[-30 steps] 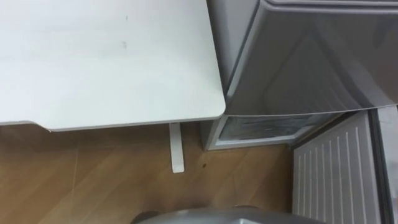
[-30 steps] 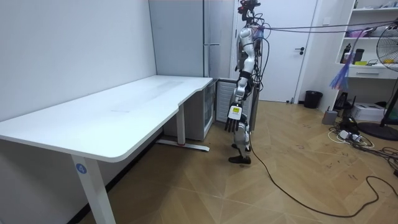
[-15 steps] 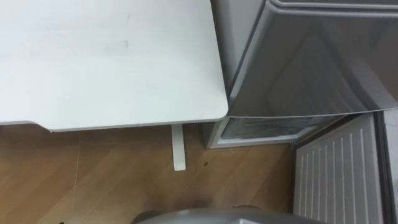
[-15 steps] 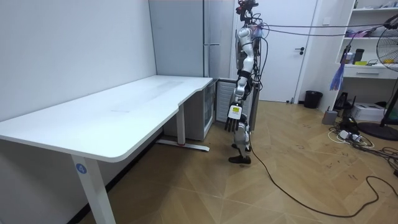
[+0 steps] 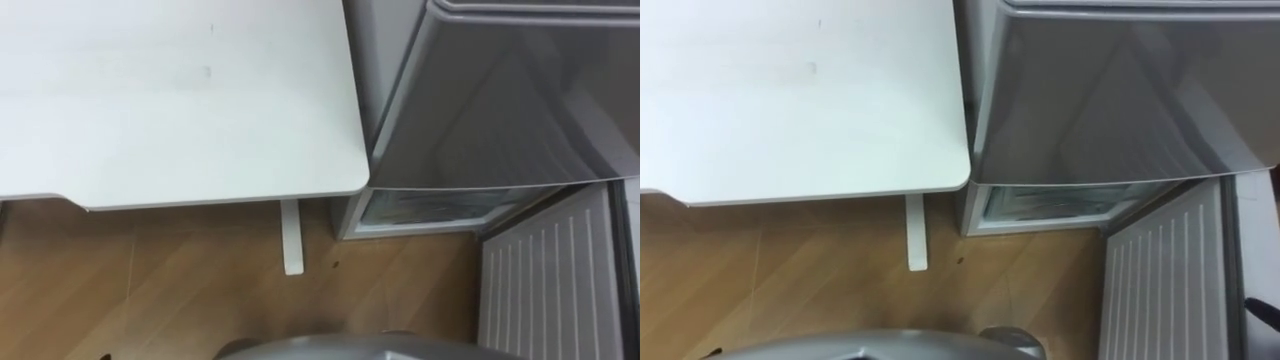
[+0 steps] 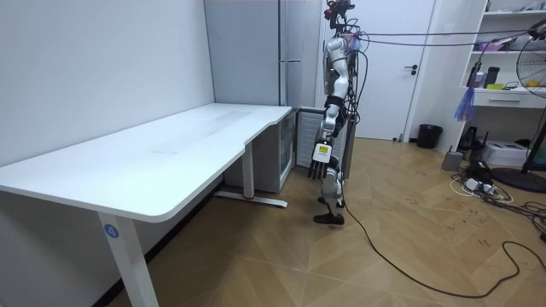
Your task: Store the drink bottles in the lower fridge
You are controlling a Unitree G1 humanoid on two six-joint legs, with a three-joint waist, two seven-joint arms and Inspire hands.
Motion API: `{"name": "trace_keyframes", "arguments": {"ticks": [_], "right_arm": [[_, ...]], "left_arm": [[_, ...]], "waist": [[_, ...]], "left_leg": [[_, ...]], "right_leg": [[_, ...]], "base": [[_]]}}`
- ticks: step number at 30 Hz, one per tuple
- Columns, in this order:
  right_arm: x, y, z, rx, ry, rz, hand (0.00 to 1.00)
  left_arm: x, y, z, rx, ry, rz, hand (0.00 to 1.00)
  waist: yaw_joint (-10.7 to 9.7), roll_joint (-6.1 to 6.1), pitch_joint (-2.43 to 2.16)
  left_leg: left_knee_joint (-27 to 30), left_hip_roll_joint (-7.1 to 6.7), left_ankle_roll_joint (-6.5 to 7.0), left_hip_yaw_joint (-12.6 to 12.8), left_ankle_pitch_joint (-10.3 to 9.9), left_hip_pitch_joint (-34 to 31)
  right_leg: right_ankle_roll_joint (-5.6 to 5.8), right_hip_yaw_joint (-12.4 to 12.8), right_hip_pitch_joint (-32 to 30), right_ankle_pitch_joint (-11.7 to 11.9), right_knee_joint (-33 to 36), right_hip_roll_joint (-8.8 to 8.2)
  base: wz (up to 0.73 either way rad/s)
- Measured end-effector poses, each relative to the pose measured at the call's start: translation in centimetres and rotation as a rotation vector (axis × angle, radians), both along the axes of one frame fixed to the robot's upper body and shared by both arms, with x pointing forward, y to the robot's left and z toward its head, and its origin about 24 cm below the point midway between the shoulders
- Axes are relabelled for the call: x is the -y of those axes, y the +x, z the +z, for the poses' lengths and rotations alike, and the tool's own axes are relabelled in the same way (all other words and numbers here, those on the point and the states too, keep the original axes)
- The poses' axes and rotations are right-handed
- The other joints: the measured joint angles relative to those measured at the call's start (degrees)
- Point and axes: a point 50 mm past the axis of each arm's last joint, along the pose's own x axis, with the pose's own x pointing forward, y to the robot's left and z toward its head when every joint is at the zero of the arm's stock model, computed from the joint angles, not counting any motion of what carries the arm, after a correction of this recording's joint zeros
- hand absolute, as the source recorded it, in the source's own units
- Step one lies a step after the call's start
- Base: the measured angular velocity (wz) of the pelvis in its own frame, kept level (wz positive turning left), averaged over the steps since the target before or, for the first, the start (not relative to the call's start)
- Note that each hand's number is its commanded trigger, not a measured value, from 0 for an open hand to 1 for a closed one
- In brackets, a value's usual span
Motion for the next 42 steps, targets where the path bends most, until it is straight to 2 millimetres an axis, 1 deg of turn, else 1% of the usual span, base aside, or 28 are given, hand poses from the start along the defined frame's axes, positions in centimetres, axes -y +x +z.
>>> {"name": "trace_keyframes", "arguments": {"ticks": [4,10,14,20,26,29,31,32,40,42], "right_arm": [[-0.3,-0.1,-0.3,-0.002,0.005,-0.001,0.00],[-0.3,-0.3,-0.3,-0.003,0.003,-0.014,0.00],[-0.4,-0.2,-0.3,0.002,0.006,-0.018,0.00],[-0.5,0.0,-0.4,0.009,0.009,-0.023,0.00],[-0.8,0.8,-0.6,0.010,0.006,0.015,0.00],[-1.4,1.6,-0.7,0.029,-0.015,0.069,0.00],[-1.7,1.9,-0.8,0.035,-0.024,0.097,0.00],[-1.9,2.1,-0.9,0.037,-0.029,0.109,0.00],[-2.3,2.9,-0.9,0.053,-0.042,0.166,0.00],[-2.4,3.3,-0.9,0.074,-0.046,0.175,0.00]], "left_arm": [[0.0,0.0,0.0,0.001,0.000,-0.001,0.00],[0.0,0.1,0.0,0.002,0.004,-0.001,0.00],[0.0,0.1,0.0,0.004,0.006,-0.002,0.00],[0.0,0.4,0.0,0.007,0.010,-0.013,0.00],[0.2,1.0,0.0,0.024,0.011,-0.036,0.00],[0.7,1.1,-0.3,0.021,-0.003,-0.066,0.00],[1.1,1.4,-0.5,0.029,-0.013,-0.065,0.00],[1.4,1.5,-0.6,0.032,-0.020,-0.064,0.00],[1.7,1.4,-0.8,0.027,-0.035,-0.066,0.00],[1.7,1.5,-0.8,0.028,-0.036,-0.067,0.00]], "waist": [[0.00,0.07,0.10],[-0.08,0.72,0.21],[-0.06,0.99,0.38],[-0.05,0.93,0.35],[0.23,0.87,0.38],[0.09,0.71,0.53],[0.06,0.87,0.68],[0.11,0.91,0.69],[0.34,1.42,0.38],[0.41,1.75,0.26]], "left_leg": [[0.02,-0.02,0.01,-0.05,0.00,0.01],[0.00,-0.02,0.01,-0.01,-0.01,0.00],[0.00,-0.05,0.01,-0.03,-0.01,-0.02],[-0.10,-0.05,0.01,-0.03,-0.01,-0.02],[-0.15,-0.09,0.01,0.25,0.01,0.10],[-0.16,-0.08,0.01,0.39,0.01,0.06],[-0.19,-0.08,0.01,0.38,0.01,0.02],[-0.27,-0.09,0.01,0.38,0.01,0.06],[-0.47,-0.08,0.01,0.51,0.01,-0.11],[-0.73,-0.11,0.02,0.55,0.01,-0.07]], "right_leg": [[0.00,0.14,-0.04,0.00,0.03,0.02],[0.00,0.26,-0.02,0.00,0.04,0.05],[0.00,0.34,-0.03,0.00,-0.01,0.05],[0.00,0.38,-0.09,0.00,-0.02,0.04],[0.00,0.50,-0.28,0.00,0.02,0.09],[0.00,0.44,-0.44,0.00,0.04,0.12],[0.00,0.48,-0.47,0.00,0.04,0.10],[0.01,0.54,-0.48,0.00,0.06,0.08],[-0.01,1.00,-1.15,0.03,0.13,0.11],[0.00,1.10,-1.26,0.03,0.13,0.10]], "base": [[0.00],[0.00],[0.00],[0.00],[0.00],[-0.03],[-0.02],[-0.04],[-0.01],[0.00]]}}
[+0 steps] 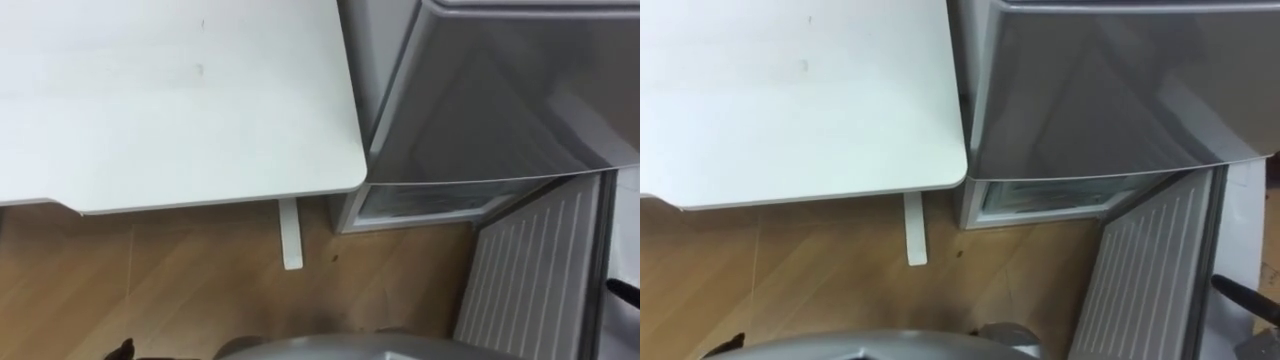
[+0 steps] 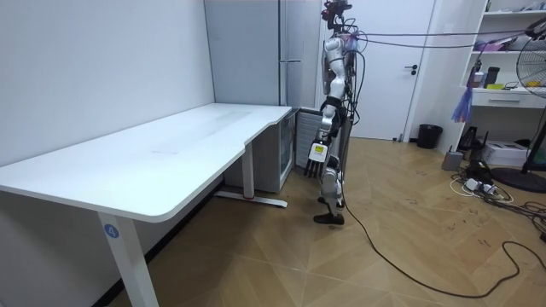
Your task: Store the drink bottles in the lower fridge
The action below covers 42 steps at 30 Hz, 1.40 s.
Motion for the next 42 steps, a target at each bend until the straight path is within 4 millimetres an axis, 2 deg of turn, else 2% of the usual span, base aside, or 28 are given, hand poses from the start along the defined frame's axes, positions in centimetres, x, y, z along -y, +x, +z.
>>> {"name": "trace_keyframes", "arguments": {"ticks": [5,10,13,15,16,20,22,24,28,29,36,42], "right_arm": [[-0.7,0.3,-0.5,0.043,0.034,-0.003,0.00],[-2.4,1.3,-1.2,0.110,0.077,0.044,0.00],[-3.5,1.9,-1.5,0.142,0.104,0.086,0.00],[-3.8,2.5,-1.5,0.170,0.110,0.117,0.00],[-3.8,2.7,-1.5,0.176,0.112,0.127,0.00],[-4.7,3.8,-1.7,0.226,0.137,0.166,0.00],[-5.6,3.8,-2.2,0.208,0.164,0.202,0.00],[-7.3,3.6,-3.3,0.184,0.213,0.242,0.00],[-7.5,3.4,-3.5,0.174,0.230,0.266,0.00],[-7.6,3.3,-3.6,0.171,0.235,0.273,0.00],[-8.2,3.2,-3.9,0.166,0.241,0.305,0.00],[-8.6,3.6,-3.8,0.216,0.253,0.300,0.00]], "left_arm": [[0.3,0.2,-0.1,0.009,-0.005,0.000,0.00],[0.5,0.1,-0.2,0.004,-0.003,0.002,0.00],[0.7,-0.1,-0.3,-0.017,0.020,-0.024,0.00],[1.1,-0.2,-0.4,-0.027,0.028,-0.043,0.00],[1.2,-0.2,-0.5,-0.029,0.027,-0.047,0.00],[1.6,-0.4,-0.6,-0.039,0.026,-0.066,0.00],[1.6,-0.5,-0.7,-0.045,0.029,-0.075,0.00],[1.8,-1.1,-0.8,-0.076,0.032,-0.074,0.00],[1.9,-1.6,-0.9,-0.095,0.024,-0.075,0.00],[2.0,-1.5,-0.9,-0.094,0.022,-0.075,0.00],[3.1,0.0,-1.2,-0.068,0.009,-0.154,0.00],[3.7,0.3,-1.4,-0.075,-0.011,-0.206,0.00]], "waist": [[0.99,0.18,0.01],[1.31,0.42,0.13],[1.49,0.91,-0.02],[1.56,1.49,-0.43],[1.55,1.59,-0.46],[1.35,1.81,-0.16],[1.54,1.75,-0.14],[1.96,1.59,-0.11],[2.09,1.91,-0.18],[2.07,1.94,0.08],[3.05,1.87,0.07],[3.40,1.67,0.00]], "left_leg": [[-0.25,0.08,0.00,0.66,0.00,0.14],[-0.18,0.18,0.00,0.61,-0.01,-0.03],[-0.20,0.10,0.00,0.60,-0.02,0.01],[-0.22,-0.06,0.03,0.33,-0.01,0.21],[-0.21,-0.10,0.03,0.14,0.00,0.30],[-0.11,-0.41,0.04,-0.36,0.03,1.20],[-0.14,-0.49,0.04,-0.34,0.03,1.56],[-0.15,-0.49,0.05,-0.56,0.02,1.64],[0.19,-0.43,0.07,-0.76,0.00,1.05],[0.28,-0.44,0.07,-0.96,0.00,1.04],[0.20,-0.15,0.05,-0.19,-0.01,0.65],[0.63,0.20,0.01,0.01,-0.03,-0.20]], "right_leg": [[0.01,0.59,0.03,0.04,0.05,0.05],[-0.04,0.55,-0.06,0.15,0.12,0.05],[-0.03,0.55,0.01,0.15,0.14,0.02],[0.00,0.37,0.36,0.16,0.07,-0.08],[0.02,0.24,0.56,0.15,0.02,-0.10],[0.28,-0.94,1.78,-0.18,-0.07,-0.45],[0.37,-1.00,1.93,-0.29,-0.12,-0.54],[0.38,-1.00,2.09,-0.31,-0.22,-0.52],[0.38,-1.05,2.25,-0.30,-0.24,-0.48],[0.37,-1.09,2.53,-0.30,-0.27,-0.47],[0.18,-0.73,1.78,-0.09,-0.36,-0.21],[-0.03,-0.57,0.64,0.14,-0.07,-0.13]], "base": [[-0.10],[-0.01],[0.00],[0.07],[0.14],[0.15],[0.07],[0.00],[0.03],[0.06],[-0.05],[-0.09]]}}
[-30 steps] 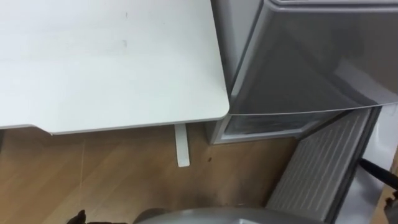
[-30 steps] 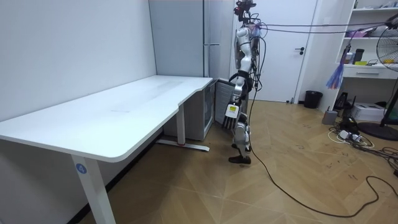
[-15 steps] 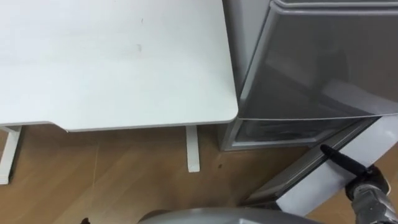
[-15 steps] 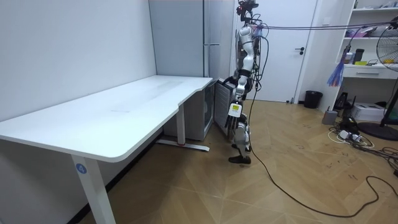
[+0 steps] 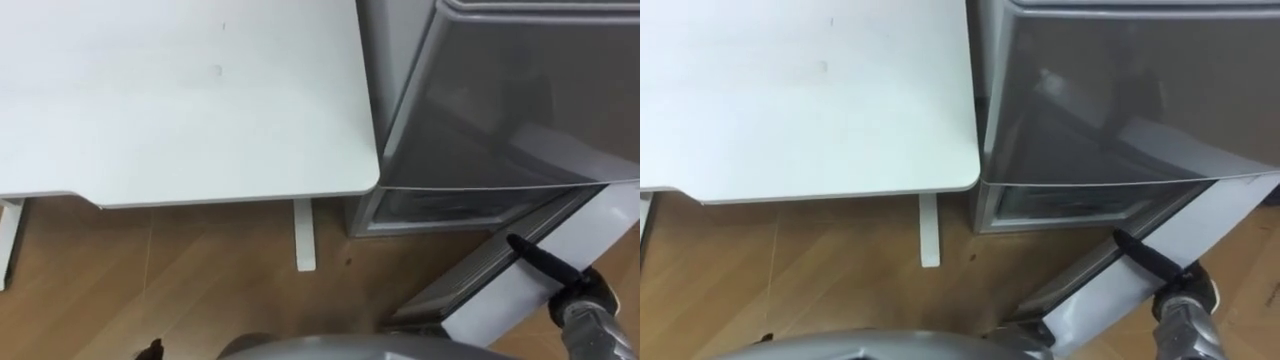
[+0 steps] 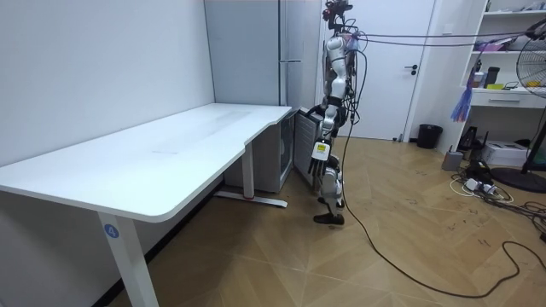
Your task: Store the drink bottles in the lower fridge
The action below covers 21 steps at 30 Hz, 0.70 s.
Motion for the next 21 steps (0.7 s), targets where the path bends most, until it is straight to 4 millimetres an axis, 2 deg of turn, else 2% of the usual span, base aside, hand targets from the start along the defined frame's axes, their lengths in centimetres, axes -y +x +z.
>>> {"name": "trace_keyframes", "arguments": {"ticks": [2,5,7,9,13,14,15,21], "right_arm": [[-0.1,0.1,0.1,0.016,0.010,-0.005,0.00],[-0.1,-0.2,0.3,0.045,0.020,-0.017,0.00],[-0.2,-0.3,0.5,0.063,0.026,-0.010,0.00],[-0.3,-0.5,0.8,0.086,0.035,0.000,0.00],[-0.4,-0.1,1.2,0.120,0.053,-0.004,0.00],[-0.5,0.1,1.4,0.131,0.056,-0.001,0.00],[-0.4,0.1,1.5,0.135,0.061,0.007,0.00],[-0.6,0.6,1.8,0.133,0.070,0.076,0.00]], "left_arm": [[0.1,0.3,0.0,0.002,-0.017,-0.008,0.00],[0.3,0.5,-0.1,-0.001,-0.039,-0.022,0.00],[0.3,0.5,-0.1,-0.005,-0.044,-0.034,0.00],[0.4,0.4,-0.1,-0.012,-0.050,-0.055,0.00],[0.8,0.6,-0.2,-0.018,-0.074,-0.083,0.00],[0.9,0.8,-0.3,-0.017,-0.081,-0.093,0.00],[1.0,1.0,-0.3,-0.018,-0.087,-0.100,0.00],[1.1,1.5,-0.5,-0.046,-0.098,-0.143,0.00]], "waist": [[0.62,-0.05,-0.04],[2.69,0.10,0.24],[2.95,0.17,0.39],[4.23,0.21,0.50],[4.63,0.14,0.61],[5.01,0.09,0.91],[5.79,-0.01,0.98],[6.10,0.05,1.20]], "left_leg": [[0.08,0.08,-0.01,-0.01,0.00,-0.56],[0.21,0.51,-0.32,0.00,-0.19,-0.71],[0.18,0.76,-0.43,0.16,-0.25,-0.84],[0.07,1.10,-0.60,0.76,-0.29,-1.17],[0.54,1.31,-0.80,0.56,-0.19,-2.68],[0.92,1.37,-0.80,0.31,-0.18,-2.98],[1.05,1.40,-0.84,-0.04,-0.21,-2.97],[2.29,2.31,-1.66,-0.37,-0.76,-3.29]], "right_leg": [[-0.14,0.09,-0.65,0.22,0.05,0.09],[-0.44,1.40,-1.27,0.72,-0.01,0.67],[-0.57,1.58,-1.62,0.80,0.00,0.63],[-0.87,2.47,-2.41,1.01,0.08,0.97],[-1.14,2.73,-4.15,1.37,0.46,1.20],[-1.18,2.85,-4.66,1.43,0.96,1.32],[-1.27,2.78,-5.00,1.53,1.20,1.38],[-1.77,2.22,-5.04,1.98,1.23,1.76]], "base": [[-0.18],[-0.26],[-0.19],[-0.28],[-0.14],[-0.29],[-0.34],[-0.17]]}}
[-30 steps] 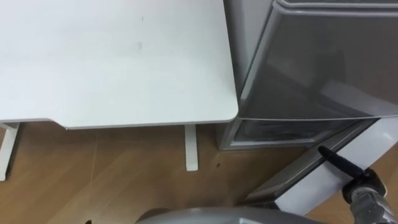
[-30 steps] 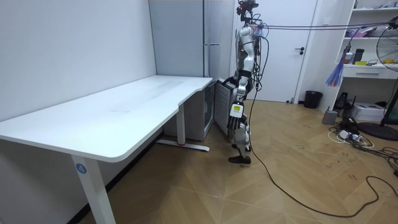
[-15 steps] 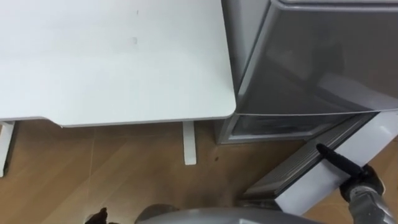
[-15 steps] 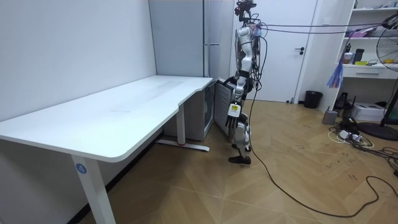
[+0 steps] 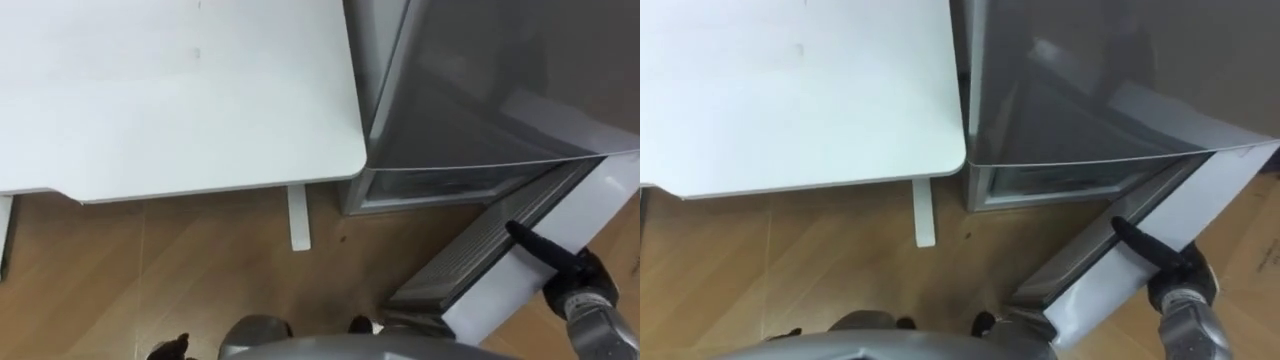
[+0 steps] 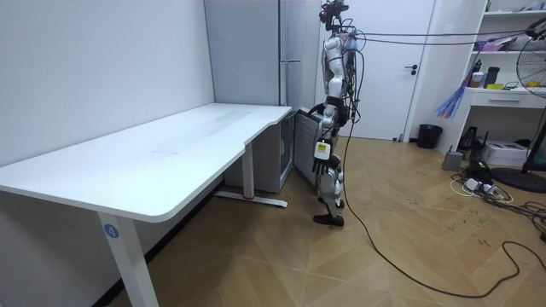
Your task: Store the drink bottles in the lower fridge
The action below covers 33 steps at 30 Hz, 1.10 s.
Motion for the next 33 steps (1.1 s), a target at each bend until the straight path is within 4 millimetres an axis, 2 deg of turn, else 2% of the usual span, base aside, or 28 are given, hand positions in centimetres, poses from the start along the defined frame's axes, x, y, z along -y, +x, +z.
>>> {"name": "trace_keyframes", "arguments": {"ticks": [4,7,9,10,11,12,14,16,17,18,20,21,23,26,30,33], "right_arm": [[-0.1,0.4,0.4,0.003,0.011,0.025,0.00],[-1.3,1.2,0.7,0.011,0.017,0.089,0.00],[-4.2,2.2,1.0,0.053,0.080,0.195,0.00],[-5.0,2.5,1.2,0.073,0.103,0.219,0.00],[-6.8,3.3,1.8,0.133,0.167,0.276,0.00],[-8.9,4.1,2.5,0.234,0.255,0.358,0.00],[-11.5,4.7,3.3,0.335,0.375,0.406,0.00],[-12.4,4.2,3.1,0.375,0.448,0.469,0.00],[-13.2,4.3,3.3,0.407,0.498,0.524,0.00],[-13.5,4.4,3.4,0.415,0.516,0.540,0.00],[-13.7,4.4,3.5,0.434,0.540,0.574,0.00],[-14.0,4.5,3.7,0.455,0.565,0.616,0.00],[-14.2,4.5,3.8,0.466,0.582,0.665,0.00],[-15.0,5.0,4.6,0.525,0.602,0.817,0.00],[-14.3,5.3,4.6,0.505,0.541,0.889,0.00],[-14.0,5.3,4.4,0.499,0.542,0.906,0.00]], "left_arm": [[0.1,0.5,0.0,-0.004,-0.011,-0.038,0.00],[-0.2,0.6,0.0,-0.018,-0.003,-0.082,0.00],[-1.2,0.8,0.3,-0.021,0.028,-0.102,0.00],[-1.3,0.9,0.3,-0.023,0.030,-0.107,0.00],[-1.1,0.9,0.3,-0.025,0.028,-0.116,0.00],[-0.8,1.0,0.2,-0.028,0.022,-0.137,0.00],[-0.5,1.2,0.2,-0.024,0.014,-0.155,0.00],[0.0,0.9,0.0,-0.038,0.001,-0.165,0.00],[0.4,0.8,-0.1,-0.045,-0.011,-0.166,0.00],[0.7,0.8,-0.2,-0.042,-0.021,-0.165,0.00],[0.9,0.5,-0.2,-0.047,-0.035,-0.165,0.00],[0.9,0.6,-0.2,-0.045,-0.039,-0.167,0.00],[1.0,0.8,-0.1,-0.035,-0.044,-0.171,0.00],[1.1,1.2,-0.1,-0.027,-0.053,-0.175,0.00],[1.0,1.5,-0.1,-0.023,-0.053,-0.166,0.00],[0.8,1.8,0.0,-0.014,-0.048,-0.152,0.00]], "waist": [[0.20,-0.15,0.09],[0.23,-0.79,0.37],[0.24,-2.39,0.52],[0.24,-2.45,0.60],[0.31,-2.50,0.62],[0.90,-2.29,0.64],[1.26,-1.95,0.65],[1.26,-1.24,0.55],[1.48,-0.39,0.39],[1.70,0.08,0.06],[1.67,1.08,-0.05],[1.67,1.45,-0.24],[1.43,1.68,-0.48],[1.19,1.48,-0.61],[1.02,0.76,-0.85],[1.05,0.35,-0.80]], "left_leg": [[-0.44,0.12,-0.12,0.08,0.08,-0.05],[-0.06,0.35,-0.29,-0.10,0.21,-0.24],[0.06,1.01,-0.97,-0.34,0.59,-0.37],[0.17,1.14,-1.12,-0.49,0.68,-0.49],[0.64,1.47,-1.37,-0.62,0.67,-0.80],[0.92,1.74,-1.61,-0.85,0.76,-1.11],[0.93,1.86,-2.07,-1.27,1.07,-1.46],[0.89,1.92,-2.17,-1.34,1.13,-1.47],[0.88,1.83,-2.14,-1.40,1.22,-1.48],[0.84,1.68,-2.05,-1.39,1.32,-1.46],[0.49,1.47,-1.93,-1.22,1.65,-1.54],[0.07,1.32,-1.87,-1.21,1.97,-1.46],[-0.15,1.13,-1.79,-1.24,2.33,-1.40],[-0.09,0.83,-1.71,-1.11,2.53,-1.02],[-0.14,0.52,-1.64,-0.55,2.51,-0.91],[-0.13,0.55,-1.59,0.04,2.49,-0.70]], "right_leg": [[-0.23,-0.10,-0.86,-0.01,1.01,0.11],[-0.35,-1.24,-1.16,0.12,1.43,-0.10],[-0.98,-2.59,-1.16,0.10,1.39,0.19],[-1.10,-2.78,-1.14,0.09,1.34,0.27],[-1.38,-3.25,-1.07,0.12,1.20,0.50],[-1.61,-3.43,-1.03,0.23,0.73,0.83],[-1.93,-4.22,-1.11,0.25,0.28,0.88],[-1.94,-4.29,-1.10,0.19,0.33,0.90],[-1.93,-4.35,-1.11,0.18,0.50,0.80],[-1.97,-4.32,-1.33,0.15,0.91,0.61],[-1.92,-4.27,-1.73,0.20,1.11,0.40],[-2.02,-4.32,-1.89,0.25,1.25,0.22],[-2.03,-4.85,-1.82,0.19,1.43,-0.19],[-1.92,-4.99,-1.85,-0.14,2.27,-0.64],[-1.56,-4.91,-1.78,-0.43,2.72,-1.07],[-1.50,-4.96,-1.50,-0.46,2.70,-1.18]], "base": [[-0.04],[-0.13],[0.02],[0.12],[0.13],[0.12],[0.16],[0.06],[0.03],[0.00],[0.00],[0.03],[0.16],[0.10],[0.01],[0.00]]}}
